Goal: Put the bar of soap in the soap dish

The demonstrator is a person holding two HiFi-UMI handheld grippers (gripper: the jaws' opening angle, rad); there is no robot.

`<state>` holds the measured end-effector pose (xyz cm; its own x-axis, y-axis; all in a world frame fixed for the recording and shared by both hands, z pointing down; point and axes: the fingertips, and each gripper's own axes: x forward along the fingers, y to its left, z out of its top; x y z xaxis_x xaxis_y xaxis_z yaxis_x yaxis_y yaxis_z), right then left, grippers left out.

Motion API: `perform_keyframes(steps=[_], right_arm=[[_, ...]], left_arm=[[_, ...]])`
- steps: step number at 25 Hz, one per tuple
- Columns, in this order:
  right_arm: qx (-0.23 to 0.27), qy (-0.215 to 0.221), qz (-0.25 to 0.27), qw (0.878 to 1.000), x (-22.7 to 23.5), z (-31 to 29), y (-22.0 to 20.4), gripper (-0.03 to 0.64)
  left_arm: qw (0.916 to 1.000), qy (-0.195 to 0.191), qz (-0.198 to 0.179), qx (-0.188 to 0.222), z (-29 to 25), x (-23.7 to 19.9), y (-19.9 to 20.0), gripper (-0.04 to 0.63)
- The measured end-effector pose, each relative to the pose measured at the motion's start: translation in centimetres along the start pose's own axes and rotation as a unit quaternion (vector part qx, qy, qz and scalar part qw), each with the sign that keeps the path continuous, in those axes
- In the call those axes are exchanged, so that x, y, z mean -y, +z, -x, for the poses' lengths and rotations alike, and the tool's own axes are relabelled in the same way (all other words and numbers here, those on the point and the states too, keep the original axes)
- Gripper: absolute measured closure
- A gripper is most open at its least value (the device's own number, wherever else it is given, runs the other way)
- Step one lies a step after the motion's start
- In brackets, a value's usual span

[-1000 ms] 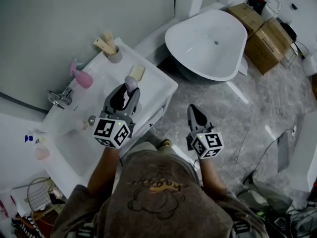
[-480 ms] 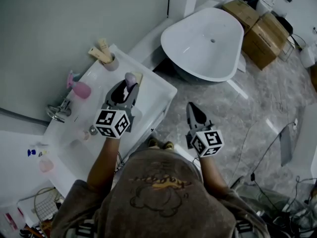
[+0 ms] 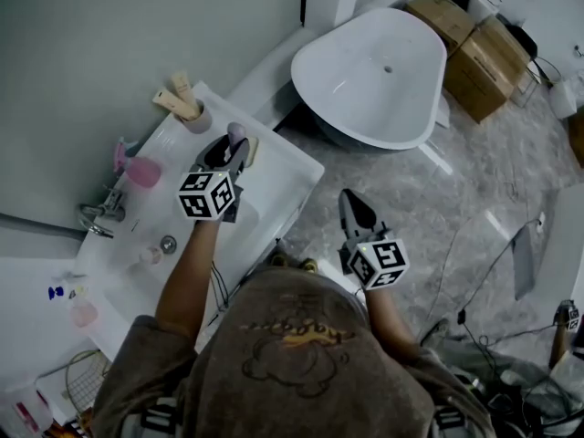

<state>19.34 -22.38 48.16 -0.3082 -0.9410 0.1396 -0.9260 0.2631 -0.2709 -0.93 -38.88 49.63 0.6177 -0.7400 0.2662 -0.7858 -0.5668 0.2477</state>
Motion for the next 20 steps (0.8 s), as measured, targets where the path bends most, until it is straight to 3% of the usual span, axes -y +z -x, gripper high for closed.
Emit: perform_keyframes(steps=[12,20], right_arm=[[-0.035,-0.037,0.011,0.999,2.8,-1.7,-0.5,0.615],[-0.048,-0.049,0.007,0.998,4.4,-2.4,-0.8,0.615]], left_arm=[[0.9922,0.033,0.004,-0.12,-5.8,-5.0,-8.3,0.416],[0.9839,0.052,-0.01,-0.171,-7.1,-6.2,-11.3,0.417]])
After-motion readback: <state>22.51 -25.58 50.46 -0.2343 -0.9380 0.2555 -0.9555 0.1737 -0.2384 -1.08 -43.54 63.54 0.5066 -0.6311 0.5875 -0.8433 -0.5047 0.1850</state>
